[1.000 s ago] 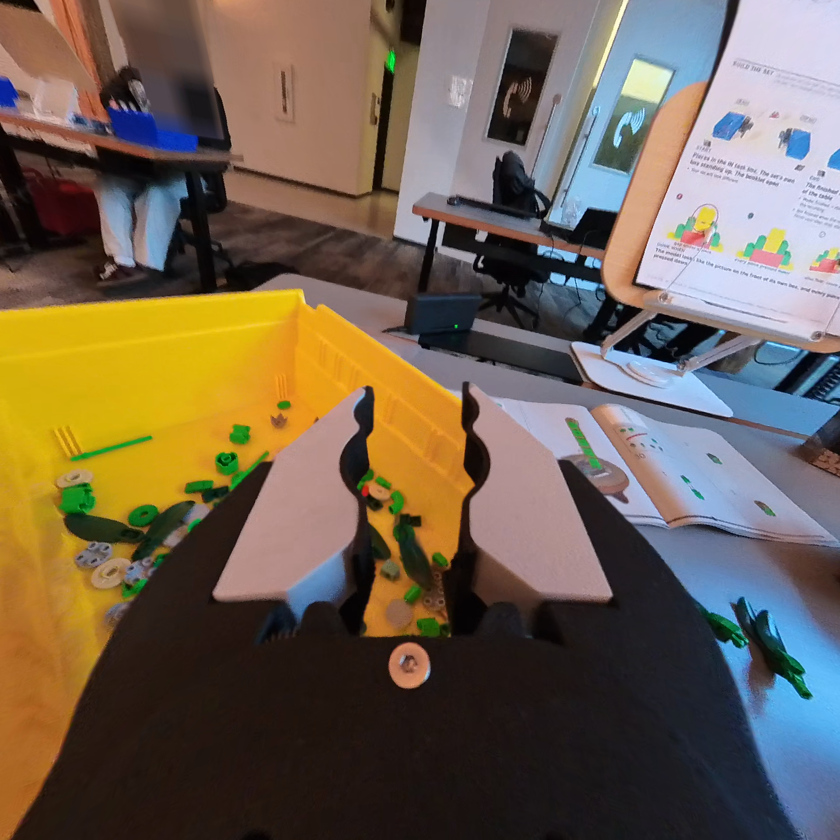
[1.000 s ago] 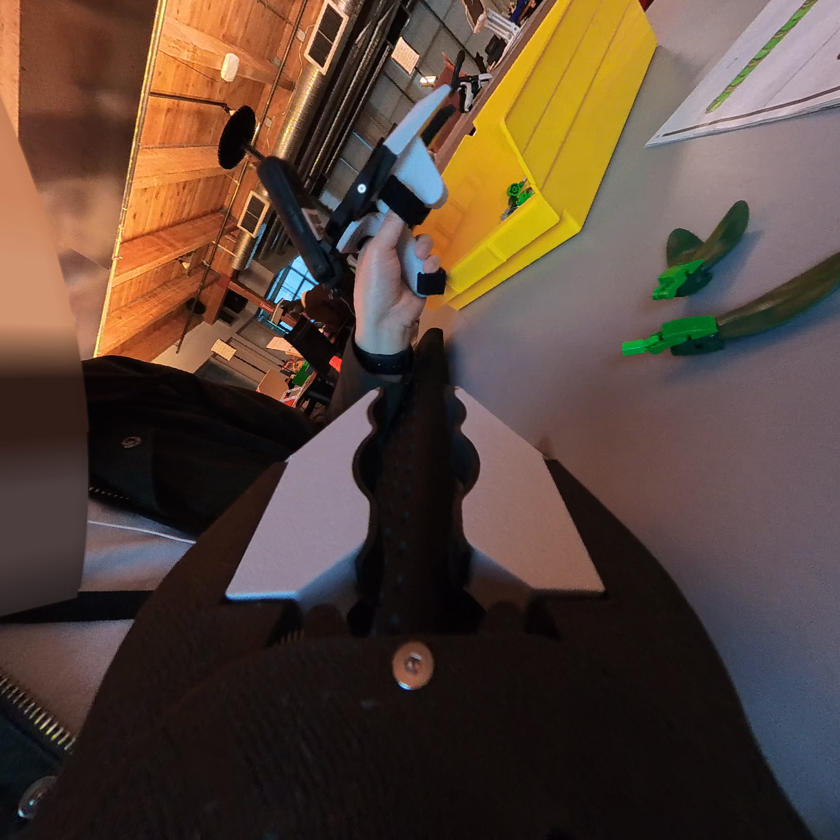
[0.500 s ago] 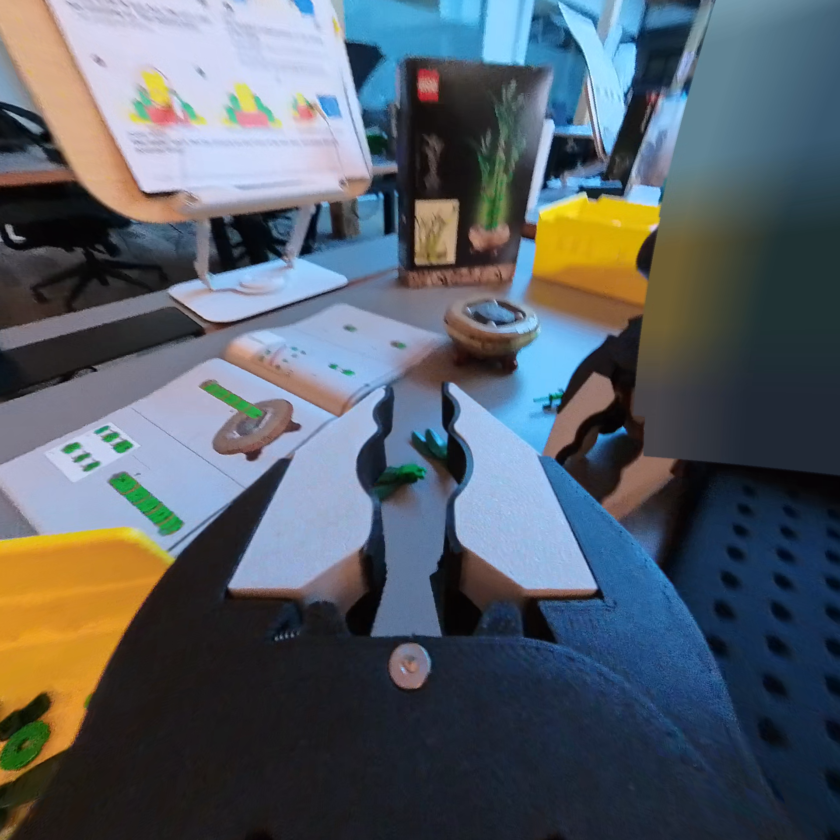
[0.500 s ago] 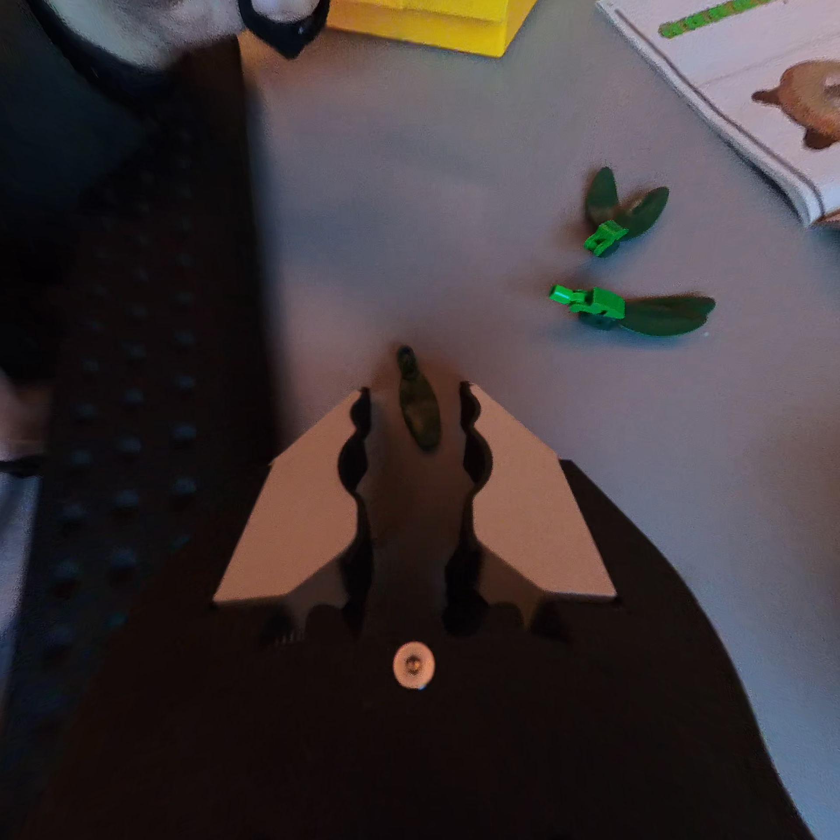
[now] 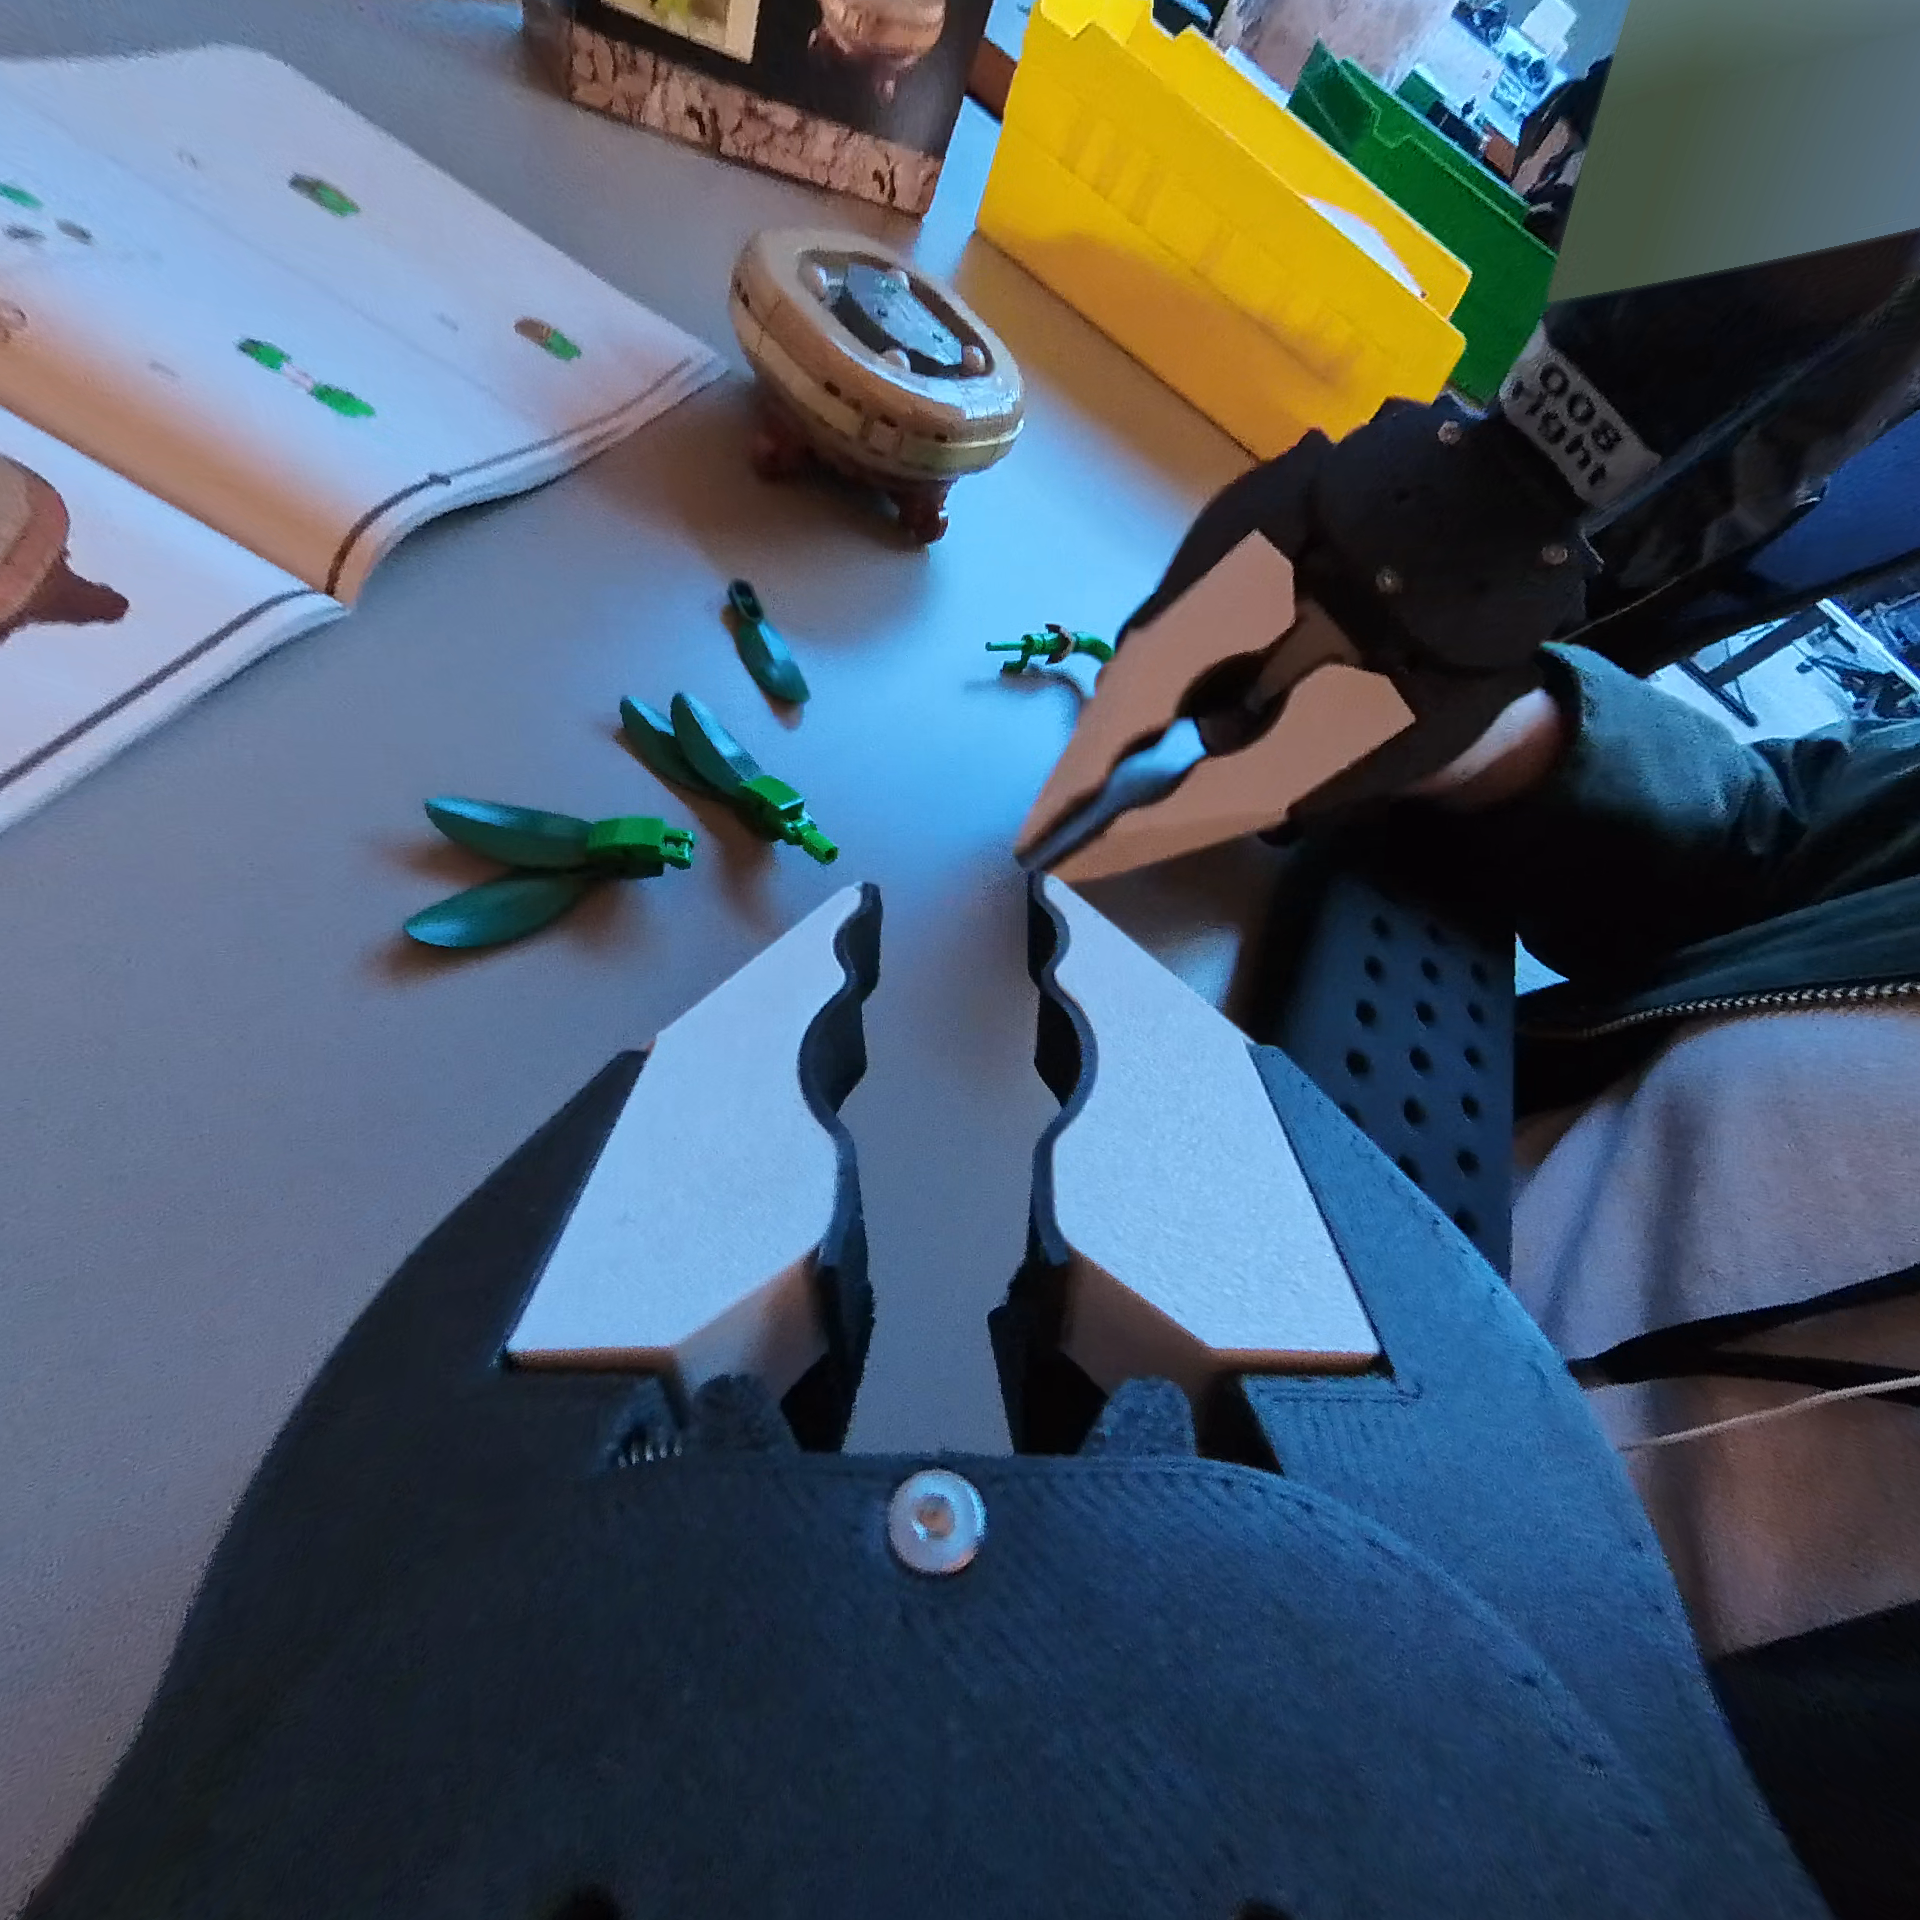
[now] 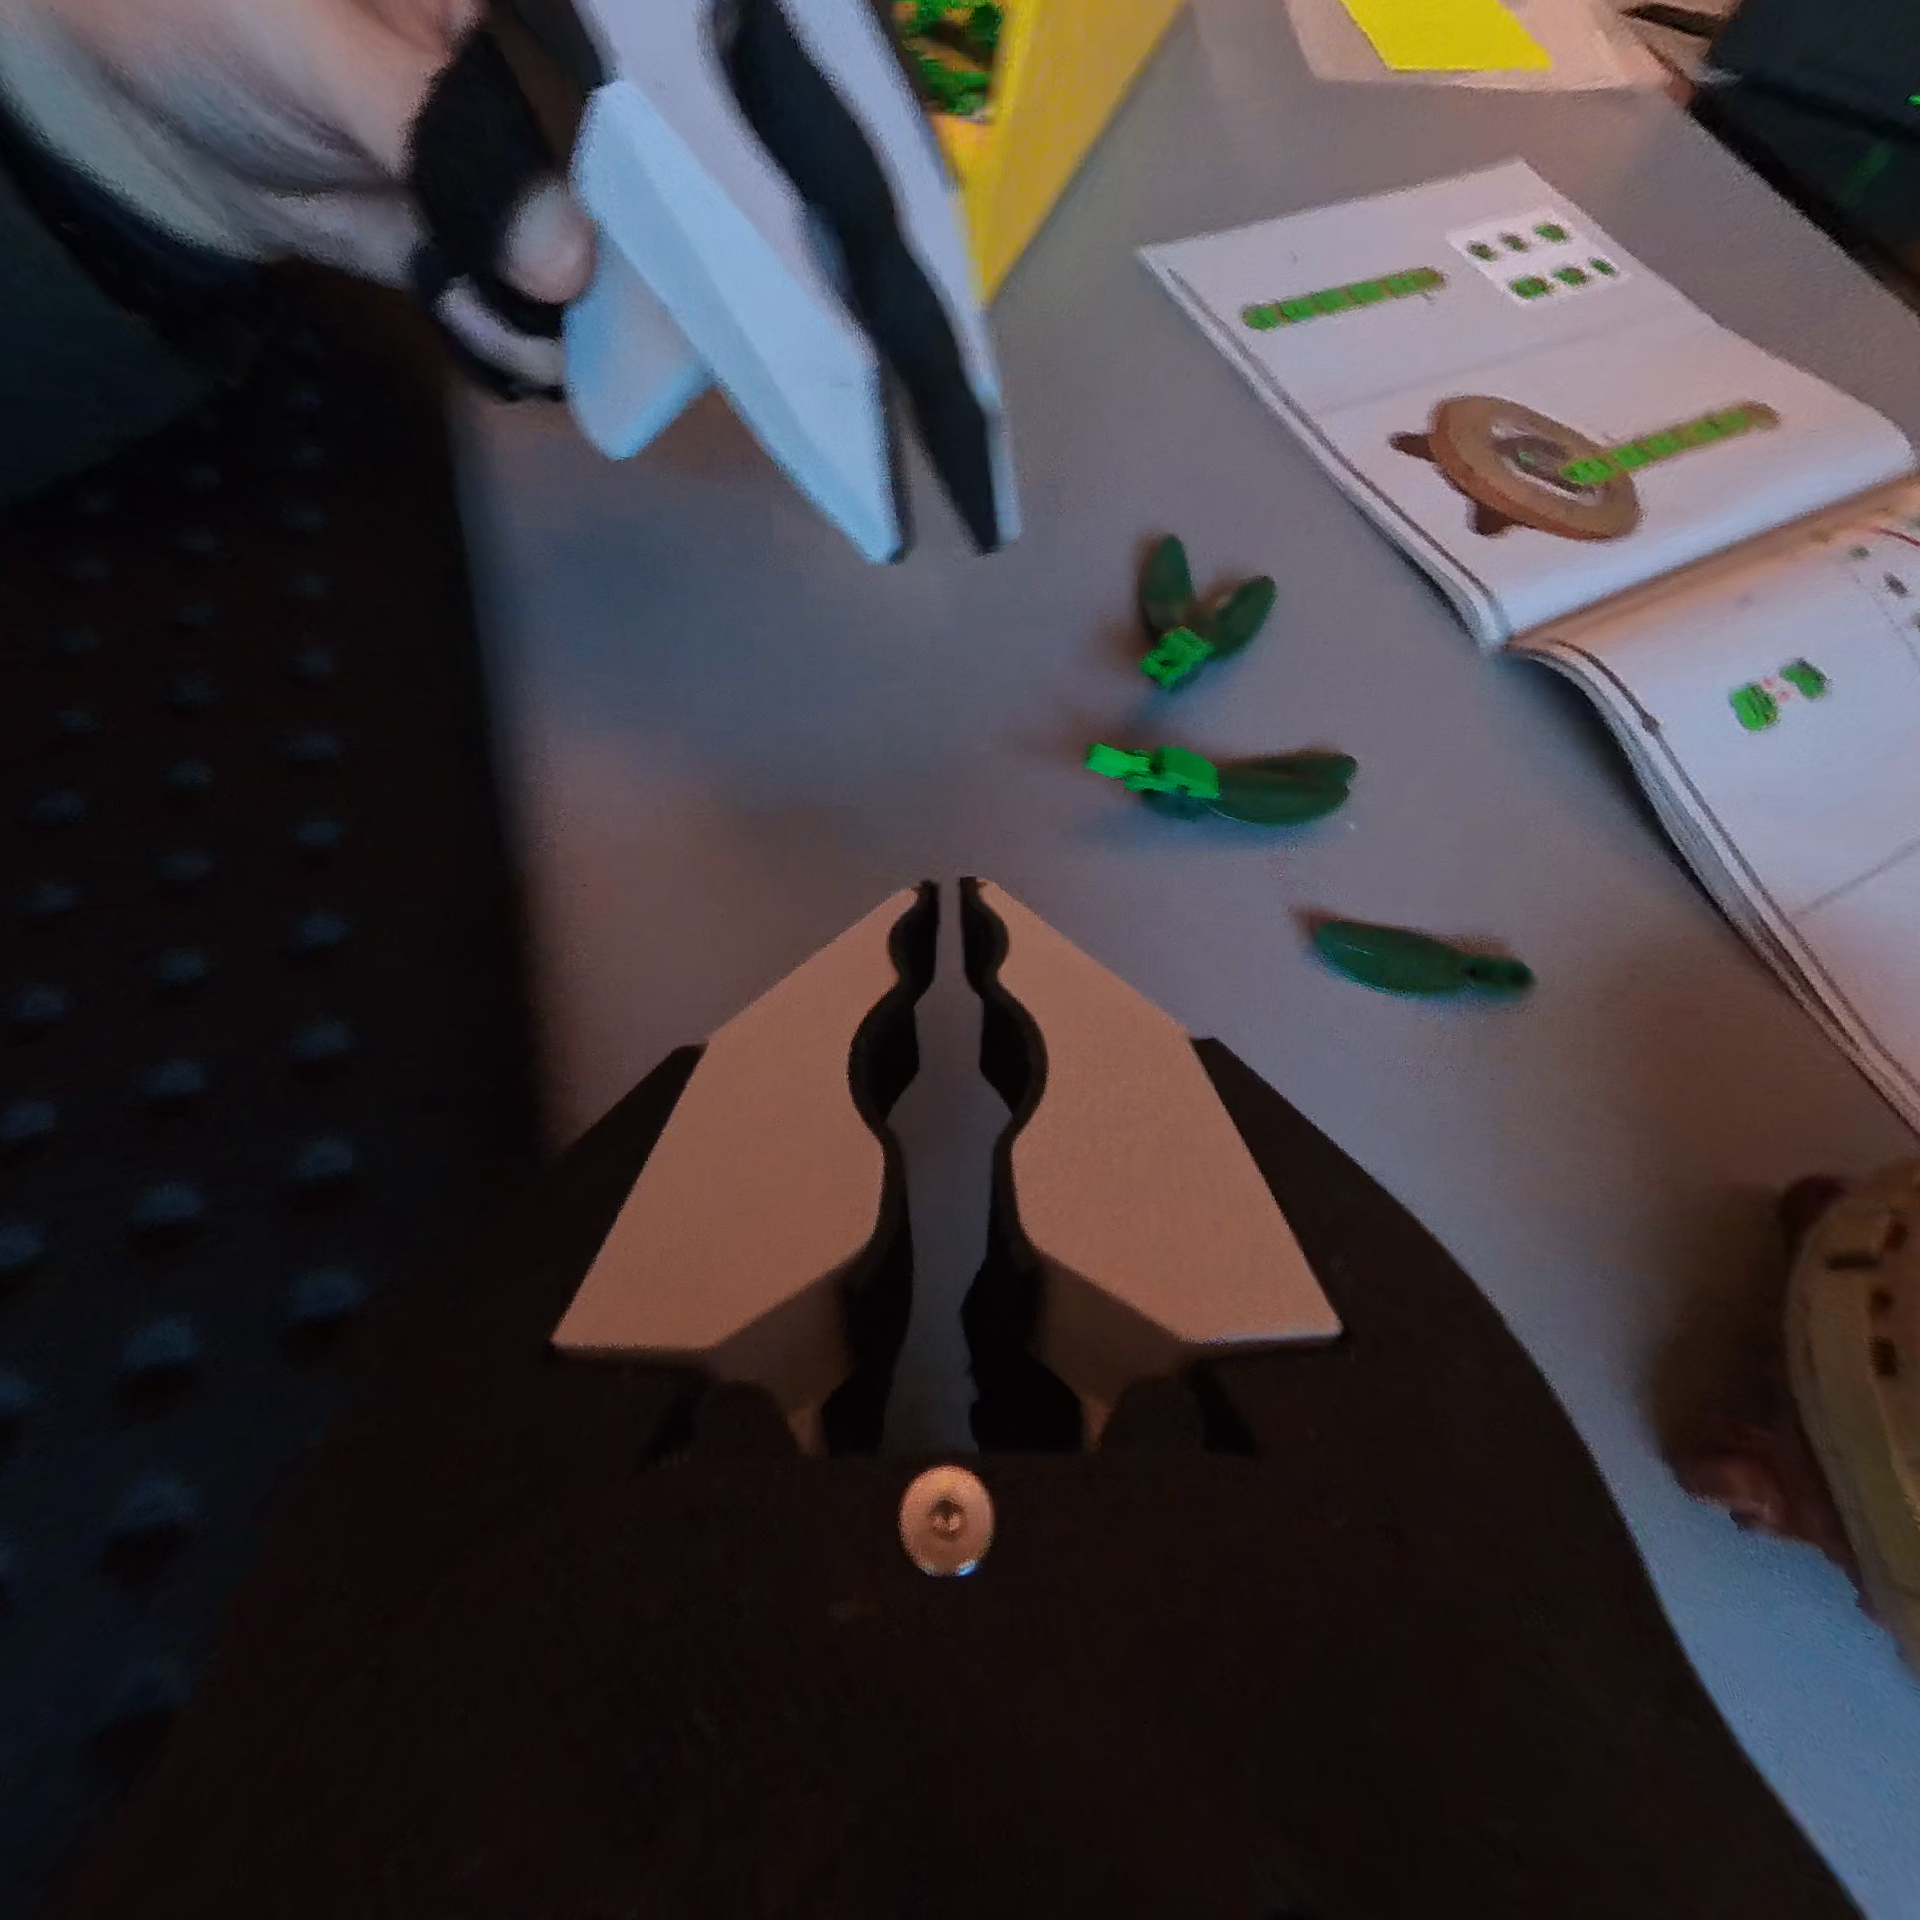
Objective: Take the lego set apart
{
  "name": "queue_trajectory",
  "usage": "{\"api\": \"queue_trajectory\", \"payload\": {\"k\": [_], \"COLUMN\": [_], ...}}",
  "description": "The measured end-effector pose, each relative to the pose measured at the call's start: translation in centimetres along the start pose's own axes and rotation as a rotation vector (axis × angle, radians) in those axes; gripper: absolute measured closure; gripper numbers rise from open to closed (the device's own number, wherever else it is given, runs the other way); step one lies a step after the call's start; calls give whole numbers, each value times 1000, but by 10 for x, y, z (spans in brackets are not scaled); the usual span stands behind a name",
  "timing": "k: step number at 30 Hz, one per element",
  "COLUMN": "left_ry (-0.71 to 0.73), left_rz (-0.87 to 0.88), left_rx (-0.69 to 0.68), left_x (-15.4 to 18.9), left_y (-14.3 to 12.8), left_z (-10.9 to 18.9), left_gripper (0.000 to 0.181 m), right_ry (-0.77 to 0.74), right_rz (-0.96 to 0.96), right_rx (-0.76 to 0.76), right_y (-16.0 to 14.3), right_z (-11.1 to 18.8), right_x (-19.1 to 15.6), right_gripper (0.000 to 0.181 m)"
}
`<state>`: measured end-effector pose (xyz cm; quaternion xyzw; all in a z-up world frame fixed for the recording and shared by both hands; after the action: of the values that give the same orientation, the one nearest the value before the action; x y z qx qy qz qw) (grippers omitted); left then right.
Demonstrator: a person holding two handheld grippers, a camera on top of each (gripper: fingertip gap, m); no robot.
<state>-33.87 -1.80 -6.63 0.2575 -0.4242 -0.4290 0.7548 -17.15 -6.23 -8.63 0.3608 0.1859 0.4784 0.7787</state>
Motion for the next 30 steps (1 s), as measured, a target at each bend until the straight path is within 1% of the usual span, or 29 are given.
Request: {"api": "queue_trajectory", "payload": {"k": [2,4,6,9,12,16,20,21,22,23,24,28,30], "left_ry": [-14,-3,17,15,24,19,17,20,22,23,24,35,41], "left_rz": [7,2,-1,-8,-15,-3,-9,-10,-11,-15,-19,-24,-16], "left_rx": [-12,-30,-60,-89,-94,-89,-86,-89,-92,-96,-98,-108,-105], "left_x": [1,0,-1,0,0,-1,1,1,1,1,1,1,0], "left_y": [-1,-2,-4,-6,-6,-7,-6,-7,-7,-7,-7,-8,-8], "left_z": [-2,-4,-6,-9,-10,-9,-9,-9,-9,-9,-10,-10,-10], "left_gripper": [155,155,155,156,157,158,159,159,160,160,160,161,162], "right_ry": [-103,-186,-218,-234,-273,-309,-299,-312,-301,-273,-249,-196,-171], "right_rz": [-80,-184,-295,-452,-517,-565,-532,-502,-475,-454,-444,-409,-389], "right_rx": [19,35,46,18,-31,-57,-175,-177,-187,-182,-176,-182,-118], "right_y": [-2,-3,-4,-7,-7,-2,-4,-3,-3,-2,-2,1,7], "right_z": [4,8,11,7,1,-7,-23,-25,-26,-27,-28,-28,-23], "right_x": [17,36,51,68,80,92,92,91,89,87,85,79,75], "right_gripper": [162,154,152,150,153,152,152,155,162,170,173,174,175]}}
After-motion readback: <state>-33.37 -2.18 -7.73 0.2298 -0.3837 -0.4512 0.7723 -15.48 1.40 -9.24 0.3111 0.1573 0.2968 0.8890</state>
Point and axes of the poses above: each gripper's, where its closed fingertips meet, z back along the fingers, y out of its top, x = y × z across the jaws, the point moved 8 cm from there along z, back along the fingers, and after that the axes turned 8 degrees about -x, right-handed, at the moved point
